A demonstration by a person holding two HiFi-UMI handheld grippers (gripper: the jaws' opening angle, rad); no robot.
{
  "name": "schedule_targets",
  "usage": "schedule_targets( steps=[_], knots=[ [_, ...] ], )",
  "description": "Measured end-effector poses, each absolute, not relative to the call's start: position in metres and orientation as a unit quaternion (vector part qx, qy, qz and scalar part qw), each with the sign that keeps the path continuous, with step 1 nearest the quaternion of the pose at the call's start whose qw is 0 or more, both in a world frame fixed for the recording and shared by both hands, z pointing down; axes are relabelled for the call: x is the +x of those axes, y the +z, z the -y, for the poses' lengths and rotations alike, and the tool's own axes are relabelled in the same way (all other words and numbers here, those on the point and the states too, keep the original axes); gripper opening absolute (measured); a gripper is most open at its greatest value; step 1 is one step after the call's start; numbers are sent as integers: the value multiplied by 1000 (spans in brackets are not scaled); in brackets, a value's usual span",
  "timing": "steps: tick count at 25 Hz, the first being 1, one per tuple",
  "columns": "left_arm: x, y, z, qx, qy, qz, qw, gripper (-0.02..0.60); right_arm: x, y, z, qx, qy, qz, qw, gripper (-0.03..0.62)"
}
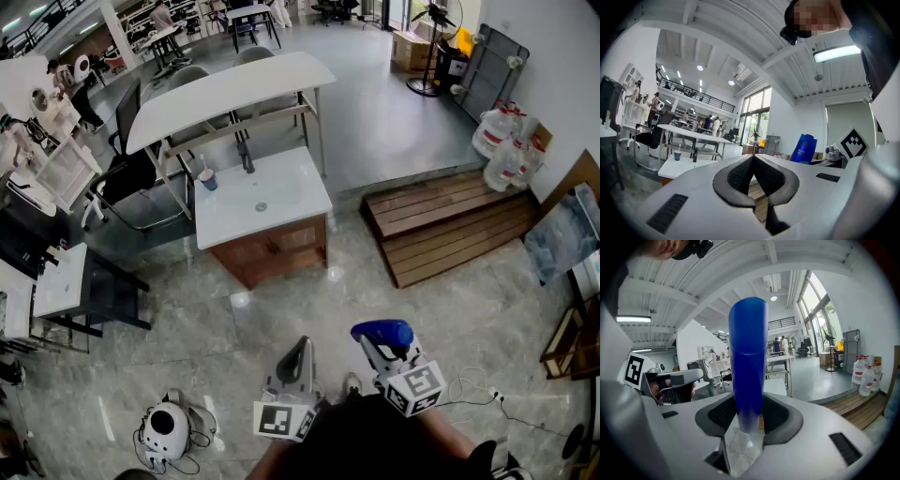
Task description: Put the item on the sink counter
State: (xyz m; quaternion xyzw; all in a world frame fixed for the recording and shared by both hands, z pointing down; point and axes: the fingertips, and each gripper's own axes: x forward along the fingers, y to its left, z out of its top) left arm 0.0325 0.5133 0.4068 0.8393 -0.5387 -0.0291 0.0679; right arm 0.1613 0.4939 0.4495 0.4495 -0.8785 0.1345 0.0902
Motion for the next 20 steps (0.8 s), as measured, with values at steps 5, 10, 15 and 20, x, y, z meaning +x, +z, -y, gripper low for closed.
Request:
schedule_targets(
  steps=[5,10,15,20],
  knots=[
    [35,406,-514,839,-30,539,67,15,165,448,-495,450,133,879,87,163],
    [40,404,-514,839,-31,539,65,15,168,446,-496,448,136,880,84,161],
    [48,407,-511,837,-28,543,66,15,177,445,-493,443,131,883,83,162],
    [64,408,-505,837,-28,543,65,15,189,448,-488,436,133,886,84,161]
  ],
)
